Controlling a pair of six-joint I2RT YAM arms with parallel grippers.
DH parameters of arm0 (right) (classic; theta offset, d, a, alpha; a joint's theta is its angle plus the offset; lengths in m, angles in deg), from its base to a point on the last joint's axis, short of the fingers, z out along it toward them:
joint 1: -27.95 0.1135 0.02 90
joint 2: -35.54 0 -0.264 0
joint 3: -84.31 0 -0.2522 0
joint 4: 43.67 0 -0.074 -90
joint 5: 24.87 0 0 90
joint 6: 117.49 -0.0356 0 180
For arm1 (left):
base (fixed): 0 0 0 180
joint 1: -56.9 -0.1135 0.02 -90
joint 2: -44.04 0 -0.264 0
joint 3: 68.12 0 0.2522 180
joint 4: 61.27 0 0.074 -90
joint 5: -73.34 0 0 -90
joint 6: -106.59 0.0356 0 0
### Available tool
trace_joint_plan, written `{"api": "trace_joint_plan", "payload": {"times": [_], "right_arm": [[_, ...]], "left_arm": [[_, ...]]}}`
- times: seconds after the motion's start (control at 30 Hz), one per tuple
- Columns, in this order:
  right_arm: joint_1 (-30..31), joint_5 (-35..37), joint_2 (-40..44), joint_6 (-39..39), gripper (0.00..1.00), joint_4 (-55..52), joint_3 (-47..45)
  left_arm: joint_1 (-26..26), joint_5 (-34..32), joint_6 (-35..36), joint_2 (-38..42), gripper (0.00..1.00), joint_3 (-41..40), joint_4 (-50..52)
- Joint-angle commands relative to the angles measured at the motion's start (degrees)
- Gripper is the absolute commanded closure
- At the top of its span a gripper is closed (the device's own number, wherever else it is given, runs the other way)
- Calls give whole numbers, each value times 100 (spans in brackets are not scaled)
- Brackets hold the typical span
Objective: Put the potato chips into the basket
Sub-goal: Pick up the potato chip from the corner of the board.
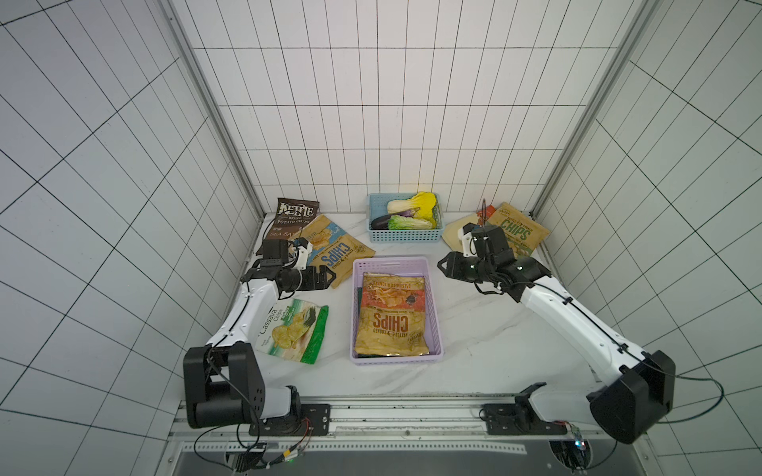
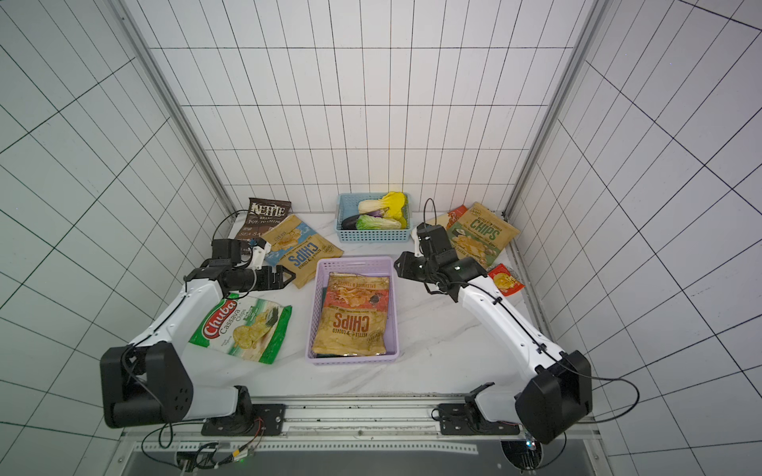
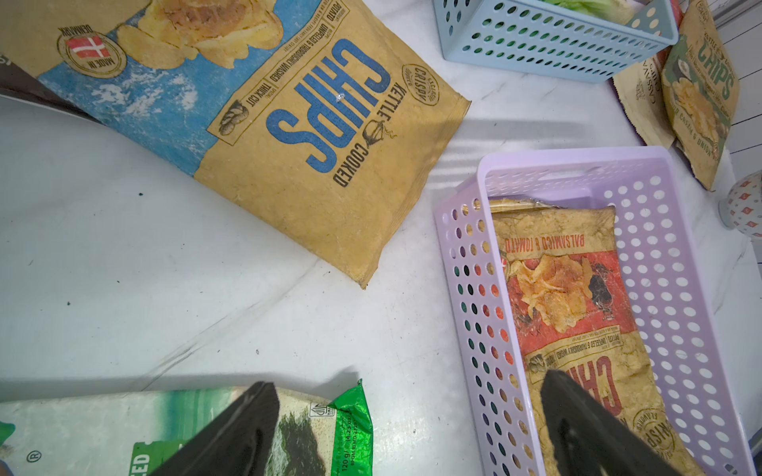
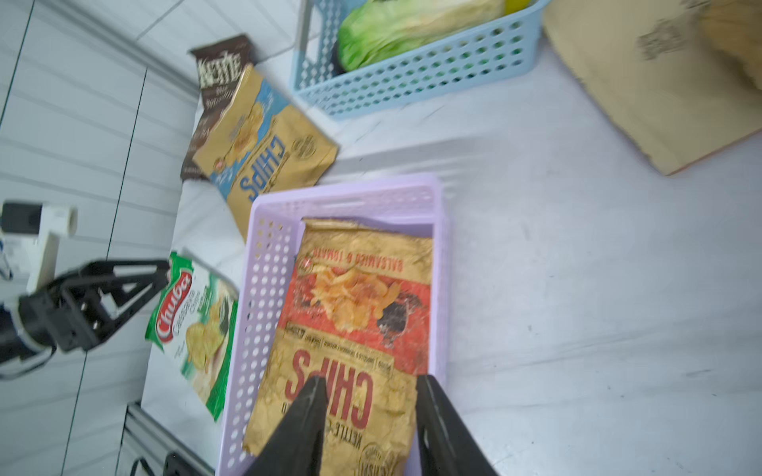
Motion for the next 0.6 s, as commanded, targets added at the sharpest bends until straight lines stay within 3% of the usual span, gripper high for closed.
{"api": "trace_joint_plan", "payload": {"times": [0.0, 0.17, 0.4, 0.57], "right_arm": [[-684, -210, -175, -676, 59, 439, -421], [-1237, 478, -1052, -256, 55, 302, 179], [-1227, 2213, -2981, 978, 46, -611, 1797], [-1231, 2671, -4145, 1863, 46, -1216, 3079]], "left_arm": [[-10, 110, 92, 78, 2, 79, -21], [-10, 108, 92, 60, 2, 81, -21], [-11, 73, 91, 71, 2, 86, -21], [-10, 84, 92, 52, 2, 89, -21]]}}
